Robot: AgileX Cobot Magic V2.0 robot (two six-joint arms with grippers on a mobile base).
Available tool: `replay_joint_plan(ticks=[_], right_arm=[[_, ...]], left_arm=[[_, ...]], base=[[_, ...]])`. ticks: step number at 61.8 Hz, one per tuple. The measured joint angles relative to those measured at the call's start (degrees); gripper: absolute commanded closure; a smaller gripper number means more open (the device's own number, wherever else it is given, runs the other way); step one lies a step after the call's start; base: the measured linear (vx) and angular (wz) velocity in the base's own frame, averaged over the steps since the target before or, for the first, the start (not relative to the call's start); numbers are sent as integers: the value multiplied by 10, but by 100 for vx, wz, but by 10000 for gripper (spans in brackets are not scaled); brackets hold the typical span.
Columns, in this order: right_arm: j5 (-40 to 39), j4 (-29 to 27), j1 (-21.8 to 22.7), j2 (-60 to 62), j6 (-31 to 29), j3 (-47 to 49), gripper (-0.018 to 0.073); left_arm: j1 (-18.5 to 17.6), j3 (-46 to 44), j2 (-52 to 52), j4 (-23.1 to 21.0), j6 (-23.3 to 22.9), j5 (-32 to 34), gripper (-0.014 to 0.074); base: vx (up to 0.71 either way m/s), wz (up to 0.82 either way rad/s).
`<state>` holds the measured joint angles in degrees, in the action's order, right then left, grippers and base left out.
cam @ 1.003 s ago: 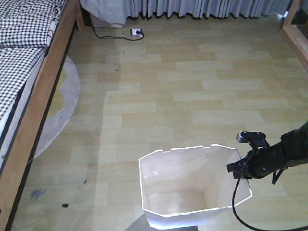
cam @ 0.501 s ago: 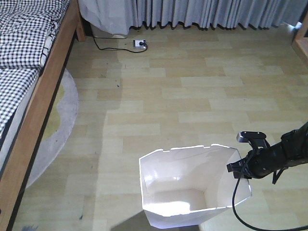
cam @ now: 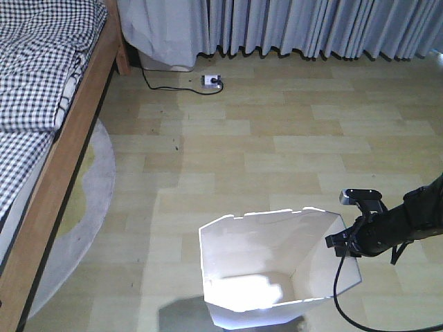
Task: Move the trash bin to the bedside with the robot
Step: 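Keep holding the bin with the right gripper while driving to the bedside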
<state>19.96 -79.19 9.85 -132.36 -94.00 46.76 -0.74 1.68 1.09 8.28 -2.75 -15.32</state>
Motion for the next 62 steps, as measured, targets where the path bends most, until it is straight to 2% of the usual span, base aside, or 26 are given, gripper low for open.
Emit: replay_joint_plan(ticks=[62], right_arm=[[-1, 0, 0, 0, 0, 0, 566]], left_arm=[[0, 0, 0, 0, 0, 0, 602]], base=[[40, 2]])
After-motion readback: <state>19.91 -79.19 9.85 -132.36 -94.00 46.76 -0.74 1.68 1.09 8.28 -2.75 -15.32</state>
